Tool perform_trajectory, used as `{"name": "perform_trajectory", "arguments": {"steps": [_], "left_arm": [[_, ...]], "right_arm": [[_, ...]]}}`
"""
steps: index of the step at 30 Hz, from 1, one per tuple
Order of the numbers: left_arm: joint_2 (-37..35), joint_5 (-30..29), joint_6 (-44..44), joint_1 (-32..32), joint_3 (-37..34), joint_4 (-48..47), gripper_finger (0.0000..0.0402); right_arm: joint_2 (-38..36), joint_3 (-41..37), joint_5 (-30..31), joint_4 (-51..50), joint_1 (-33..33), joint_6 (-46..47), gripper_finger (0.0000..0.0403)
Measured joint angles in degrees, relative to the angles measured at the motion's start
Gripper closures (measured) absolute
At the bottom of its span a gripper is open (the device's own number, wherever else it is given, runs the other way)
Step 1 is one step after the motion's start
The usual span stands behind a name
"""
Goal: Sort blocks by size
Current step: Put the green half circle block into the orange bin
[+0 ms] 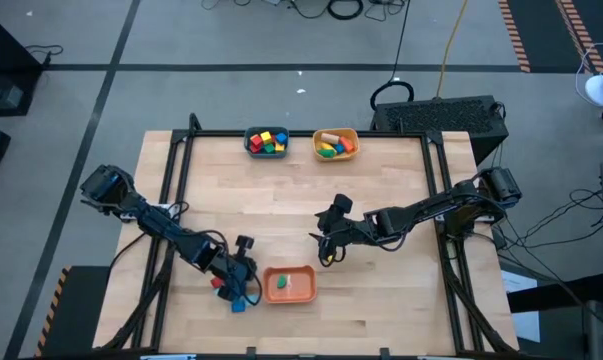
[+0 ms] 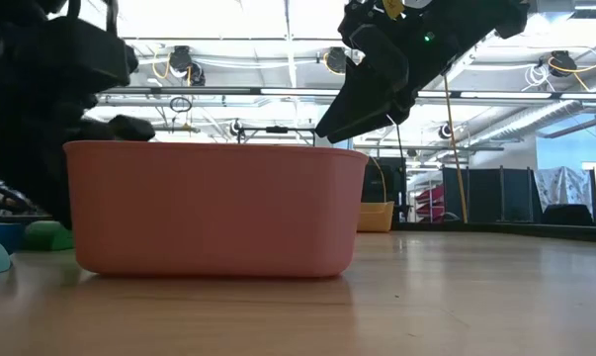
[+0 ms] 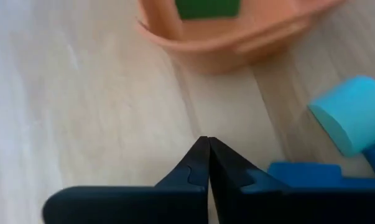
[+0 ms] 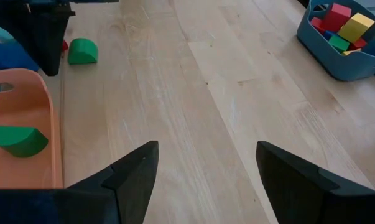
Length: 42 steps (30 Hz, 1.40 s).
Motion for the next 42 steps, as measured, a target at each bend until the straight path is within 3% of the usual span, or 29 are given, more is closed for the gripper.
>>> {"name": "perform_trajectory", "arguments": {"steps": [5,8,15,21,28,42], "left_arm": [[-1.8,-3.8,-1.9,0.0,1.3,-2.8,0.0359],[-4.1,-6.2,-8.7,0.0,1.6,-6.7,0.0321],[-6.4,-5.3,-45.7,1.0,1.7,-13.2,0.0217],[-4.7,-0.9,-65.9,1.9,1.7,-14.6,0.0171],[-2.1,0.6,-72.1,1.9,1.7,-15.5,0.0169],[-1.6,7.7,-72.0,3.5,1.8,-21.8,0.0169]], "right_arm": [[0.0,0.0,0.0,0.0,0.0,0.2,0.0147],[0.0,0.0,0.0,0.0,0.0,0.2,0.0147],[0.0,0.0,0.0,0.1,0.0,0.6,0.0147],[0.0,0.0,0.0,0.2,0.0,2.5,0.0147],[0.0,0.0,0.0,-0.1,0.1,2.6,0.0147],[0.0,0.0,0.0,-0.2,0.2,2.4,0.0147]]}}
